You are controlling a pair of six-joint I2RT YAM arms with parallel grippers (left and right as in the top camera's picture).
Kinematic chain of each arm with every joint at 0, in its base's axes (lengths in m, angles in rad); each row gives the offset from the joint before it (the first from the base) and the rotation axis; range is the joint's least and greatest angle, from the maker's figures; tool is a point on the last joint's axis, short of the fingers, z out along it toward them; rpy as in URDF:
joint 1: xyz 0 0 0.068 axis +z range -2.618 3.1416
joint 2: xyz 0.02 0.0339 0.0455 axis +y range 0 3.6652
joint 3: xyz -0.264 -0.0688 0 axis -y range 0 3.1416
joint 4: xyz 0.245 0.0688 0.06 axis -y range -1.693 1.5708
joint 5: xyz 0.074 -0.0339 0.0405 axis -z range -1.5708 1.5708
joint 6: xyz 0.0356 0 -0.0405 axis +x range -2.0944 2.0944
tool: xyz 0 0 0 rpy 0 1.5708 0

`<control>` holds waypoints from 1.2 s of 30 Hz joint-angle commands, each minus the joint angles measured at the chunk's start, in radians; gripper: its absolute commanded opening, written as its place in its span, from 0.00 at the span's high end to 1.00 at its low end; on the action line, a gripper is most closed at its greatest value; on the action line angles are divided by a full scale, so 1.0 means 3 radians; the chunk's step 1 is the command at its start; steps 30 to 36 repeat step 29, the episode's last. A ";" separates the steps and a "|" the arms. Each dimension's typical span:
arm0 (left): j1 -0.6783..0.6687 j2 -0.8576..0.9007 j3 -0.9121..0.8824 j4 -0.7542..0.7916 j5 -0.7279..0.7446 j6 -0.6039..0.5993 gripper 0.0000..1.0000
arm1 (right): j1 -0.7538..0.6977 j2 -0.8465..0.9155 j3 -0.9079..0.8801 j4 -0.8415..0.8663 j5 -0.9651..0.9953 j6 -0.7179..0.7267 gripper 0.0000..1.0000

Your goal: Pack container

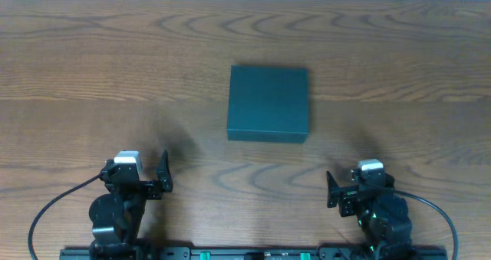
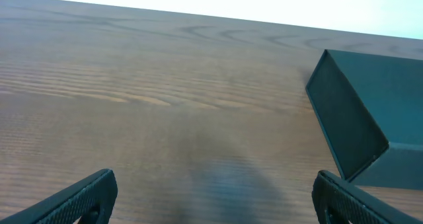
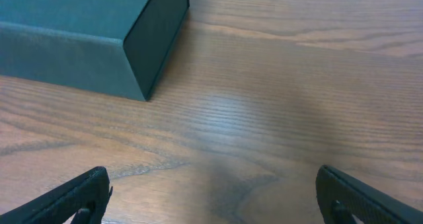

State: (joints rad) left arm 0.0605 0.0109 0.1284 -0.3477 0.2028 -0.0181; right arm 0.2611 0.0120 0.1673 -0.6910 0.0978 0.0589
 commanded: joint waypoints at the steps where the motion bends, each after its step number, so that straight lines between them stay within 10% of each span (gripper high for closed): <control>1: -0.0015 -0.0018 -0.0075 -0.0010 0.0013 0.0062 0.04 | -0.0018 -0.0022 -0.0024 0.0001 -0.0003 -0.0027 0.01; 36: -0.0015 -0.0018 -0.0075 -0.0009 0.0013 0.0062 0.05 | -0.0018 -0.0022 -0.0024 0.0001 -0.0003 -0.0027 0.01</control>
